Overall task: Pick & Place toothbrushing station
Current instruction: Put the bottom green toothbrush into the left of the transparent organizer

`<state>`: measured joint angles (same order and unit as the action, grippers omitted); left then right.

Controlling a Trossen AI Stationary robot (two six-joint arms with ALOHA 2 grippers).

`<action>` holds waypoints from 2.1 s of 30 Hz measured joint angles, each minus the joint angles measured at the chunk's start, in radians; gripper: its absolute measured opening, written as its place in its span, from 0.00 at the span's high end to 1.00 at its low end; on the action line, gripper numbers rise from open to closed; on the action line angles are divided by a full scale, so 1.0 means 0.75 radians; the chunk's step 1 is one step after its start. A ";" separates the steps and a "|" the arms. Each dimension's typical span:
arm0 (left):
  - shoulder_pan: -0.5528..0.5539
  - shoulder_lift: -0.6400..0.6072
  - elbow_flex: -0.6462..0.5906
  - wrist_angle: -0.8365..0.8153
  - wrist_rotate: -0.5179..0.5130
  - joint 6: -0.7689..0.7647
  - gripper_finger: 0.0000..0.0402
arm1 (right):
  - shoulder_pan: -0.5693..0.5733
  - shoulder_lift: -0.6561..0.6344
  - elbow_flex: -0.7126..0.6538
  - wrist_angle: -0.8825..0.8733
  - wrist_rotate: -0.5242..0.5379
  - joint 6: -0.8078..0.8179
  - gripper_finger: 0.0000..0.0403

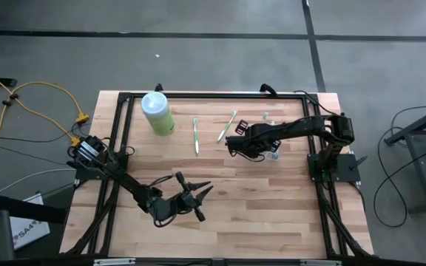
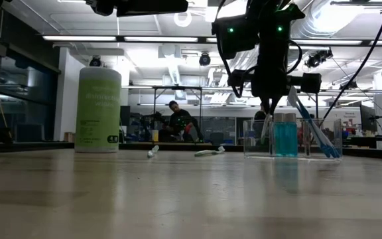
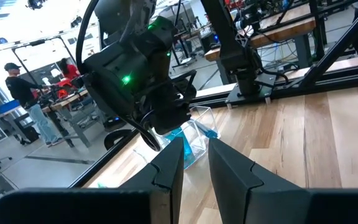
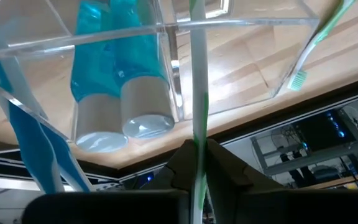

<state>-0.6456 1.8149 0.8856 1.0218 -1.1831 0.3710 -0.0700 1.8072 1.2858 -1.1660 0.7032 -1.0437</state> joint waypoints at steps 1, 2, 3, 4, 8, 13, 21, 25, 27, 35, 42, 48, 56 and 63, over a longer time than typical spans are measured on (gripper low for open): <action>0.000 0.000 0.000 0.000 0.000 0.000 0.83 | 0.000 0.000 0.000 0.001 0.009 -0.002 0.95; 0.000 0.000 0.000 0.000 0.000 0.000 0.83 | 0.000 0.000 0.000 0.001 0.018 -0.003 0.95; 0.000 0.000 0.000 0.000 0.000 0.000 0.83 | 0.000 0.000 0.000 0.002 0.028 -0.006 0.94; -0.001 0.000 0.000 0.000 0.000 0.000 0.83 | 0.000 0.000 0.000 0.002 0.036 -0.006 0.94; -0.007 0.000 0.000 0.000 0.000 0.000 0.83 | 0.000 0.000 0.000 0.005 0.035 -0.006 0.94; -0.018 0.000 0.000 0.000 0.000 0.021 0.83 | 0.002 0.000 0.000 0.005 0.004 -0.010 0.94; -0.025 0.000 0.000 0.007 0.000 0.039 0.83 | 0.006 0.000 0.000 0.005 -0.046 0.035 0.94; -0.025 0.000 0.000 0.007 0.000 0.039 0.83 | 0.017 0.000 0.000 0.010 -0.072 0.038 0.94; -0.025 0.000 0.000 0.007 0.000 0.039 0.83 | 0.025 0.000 0.000 0.018 -0.073 0.037 0.94; -0.025 0.000 0.000 0.006 0.000 0.039 0.83 | 0.033 0.000 0.000 0.037 -0.110 0.062 0.94; -0.025 0.000 0.000 0.006 0.000 0.043 0.83 | 0.033 0.000 0.000 0.087 -0.036 0.071 0.94; -0.025 0.000 0.000 0.006 0.000 0.042 0.83 | 0.033 0.000 0.000 0.116 -0.034 0.072 0.94; -0.025 0.000 0.000 0.006 0.000 0.054 0.83 | 0.033 0.000 0.000 0.114 -0.035 0.070 0.94; -0.025 0.000 0.000 0.006 0.000 0.055 0.83 | 0.033 0.000 0.000 0.092 -0.014 0.070 0.94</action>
<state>-0.6647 1.8149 0.8856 1.0260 -1.1831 0.4122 -0.0456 1.8072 1.2858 -1.0971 0.6928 -0.9914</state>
